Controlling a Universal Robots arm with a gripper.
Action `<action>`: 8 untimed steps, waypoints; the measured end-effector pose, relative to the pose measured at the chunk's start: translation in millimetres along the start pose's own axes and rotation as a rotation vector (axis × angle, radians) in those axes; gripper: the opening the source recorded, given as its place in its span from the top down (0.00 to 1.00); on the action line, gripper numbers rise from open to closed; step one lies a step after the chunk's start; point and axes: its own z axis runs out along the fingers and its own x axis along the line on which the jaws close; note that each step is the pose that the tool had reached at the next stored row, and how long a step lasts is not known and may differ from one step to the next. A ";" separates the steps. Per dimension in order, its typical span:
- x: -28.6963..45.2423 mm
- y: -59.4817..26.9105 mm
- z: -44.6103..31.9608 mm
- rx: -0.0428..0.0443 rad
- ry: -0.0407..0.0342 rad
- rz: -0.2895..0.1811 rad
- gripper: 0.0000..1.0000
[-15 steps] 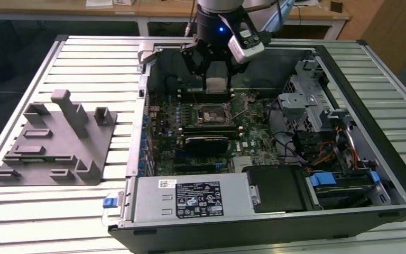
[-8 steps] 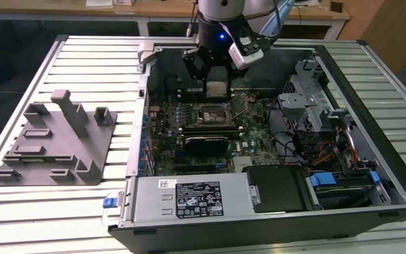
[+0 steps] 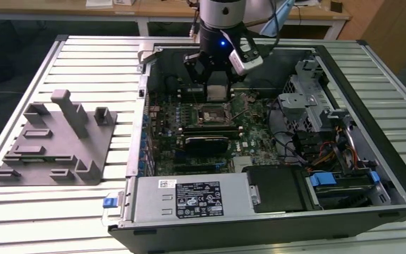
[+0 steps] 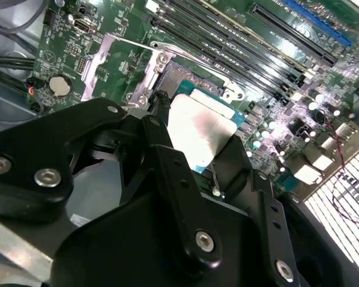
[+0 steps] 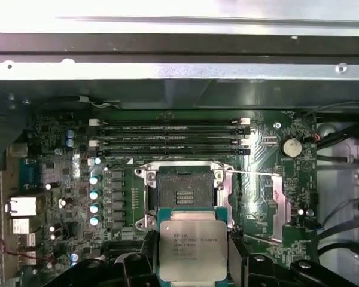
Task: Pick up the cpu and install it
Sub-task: 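Pick up the cpu and move it towards the insertion slot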
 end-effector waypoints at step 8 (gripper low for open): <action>-3.8 0.9 14.6 0.0001 0.0131 -0.004 0.45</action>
